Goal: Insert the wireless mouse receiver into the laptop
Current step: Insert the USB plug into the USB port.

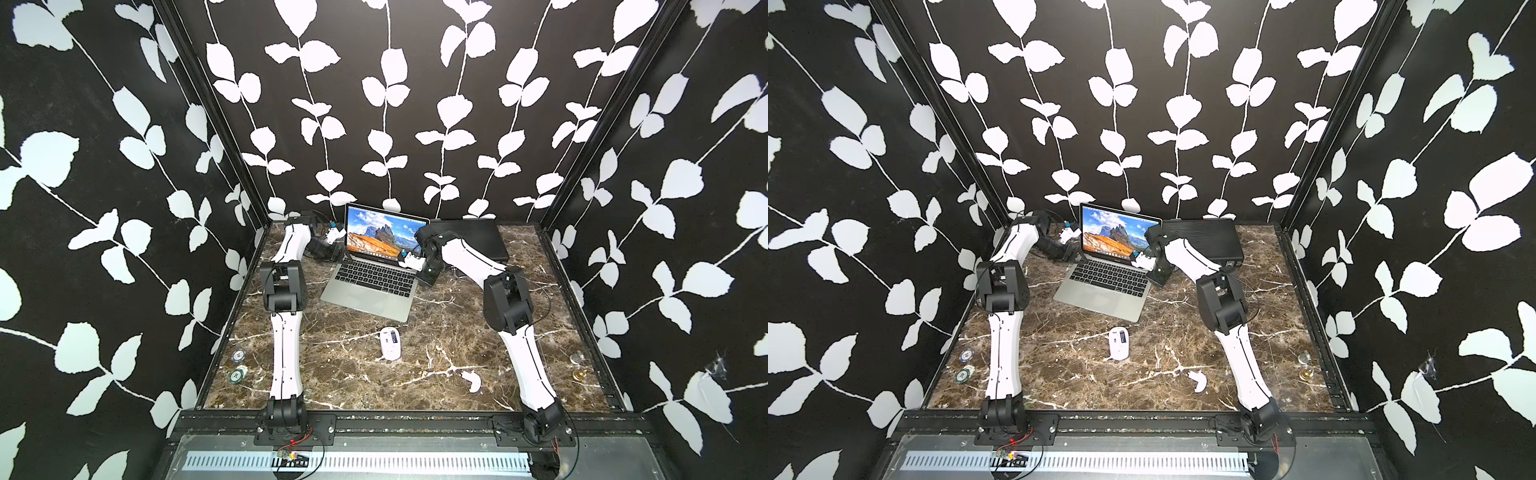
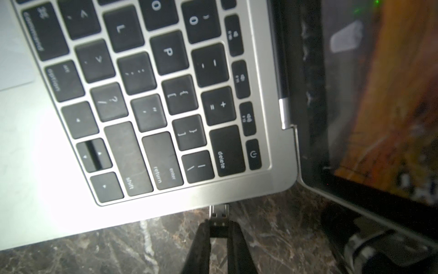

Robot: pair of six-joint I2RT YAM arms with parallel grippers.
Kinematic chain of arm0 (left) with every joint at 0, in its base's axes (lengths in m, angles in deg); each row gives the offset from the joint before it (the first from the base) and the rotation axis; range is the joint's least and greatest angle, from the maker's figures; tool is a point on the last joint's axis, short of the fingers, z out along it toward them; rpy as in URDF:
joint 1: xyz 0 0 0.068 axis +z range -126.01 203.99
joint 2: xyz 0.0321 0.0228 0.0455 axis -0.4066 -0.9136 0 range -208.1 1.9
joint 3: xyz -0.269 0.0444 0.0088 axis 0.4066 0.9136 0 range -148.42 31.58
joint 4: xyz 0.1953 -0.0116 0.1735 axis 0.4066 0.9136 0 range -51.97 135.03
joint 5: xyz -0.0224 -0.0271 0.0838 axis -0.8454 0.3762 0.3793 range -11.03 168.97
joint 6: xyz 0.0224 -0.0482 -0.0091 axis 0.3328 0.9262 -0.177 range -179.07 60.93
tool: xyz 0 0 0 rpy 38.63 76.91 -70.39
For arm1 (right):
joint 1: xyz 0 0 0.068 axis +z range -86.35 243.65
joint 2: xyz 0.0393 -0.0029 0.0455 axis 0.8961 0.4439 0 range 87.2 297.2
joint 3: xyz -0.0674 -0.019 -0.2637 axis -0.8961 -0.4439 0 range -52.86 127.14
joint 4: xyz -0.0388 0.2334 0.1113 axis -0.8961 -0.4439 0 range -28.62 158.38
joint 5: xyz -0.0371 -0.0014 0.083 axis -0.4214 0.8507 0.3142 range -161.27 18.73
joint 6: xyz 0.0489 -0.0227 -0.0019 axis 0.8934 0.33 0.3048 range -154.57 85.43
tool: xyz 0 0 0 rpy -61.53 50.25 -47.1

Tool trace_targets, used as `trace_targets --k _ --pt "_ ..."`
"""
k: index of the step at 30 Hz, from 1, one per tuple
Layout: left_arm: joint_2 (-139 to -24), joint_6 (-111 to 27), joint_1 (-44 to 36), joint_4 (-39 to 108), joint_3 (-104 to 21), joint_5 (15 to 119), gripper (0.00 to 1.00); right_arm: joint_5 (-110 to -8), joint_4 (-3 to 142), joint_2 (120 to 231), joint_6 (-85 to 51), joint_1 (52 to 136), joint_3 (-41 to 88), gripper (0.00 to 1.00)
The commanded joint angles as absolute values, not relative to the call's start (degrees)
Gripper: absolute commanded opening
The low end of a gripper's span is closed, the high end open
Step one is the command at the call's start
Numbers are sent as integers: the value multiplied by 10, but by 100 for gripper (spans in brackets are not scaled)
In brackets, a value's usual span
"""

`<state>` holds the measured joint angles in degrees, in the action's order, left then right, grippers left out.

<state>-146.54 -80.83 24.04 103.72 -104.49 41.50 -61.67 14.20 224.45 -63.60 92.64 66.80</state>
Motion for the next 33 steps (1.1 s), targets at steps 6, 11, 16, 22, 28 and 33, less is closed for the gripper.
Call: trace_targets --k 6,11,16,22,28,33 --pt "-1481 -818 233 1057 -1053 394 78 -601 146 2261 -642 925 701 0" --pt "-1480 -820 232 1058 -1053 397 78 -619 98 2272 -643 924 720 0" --pt "-1481 -817 232 1054 -1056 396 78 -617 166 2204 -635 921 610 0" --pt "-1479 -818 233 1059 -1056 400 78 -621 155 2212 -631 922 614 0" --pt "-1478 -819 232 1059 -1053 402 78 -624 152 2232 -633 921 645 0" --pt "-1480 -817 232 1057 -1055 402 78 -619 153 2242 -633 921 658 0"
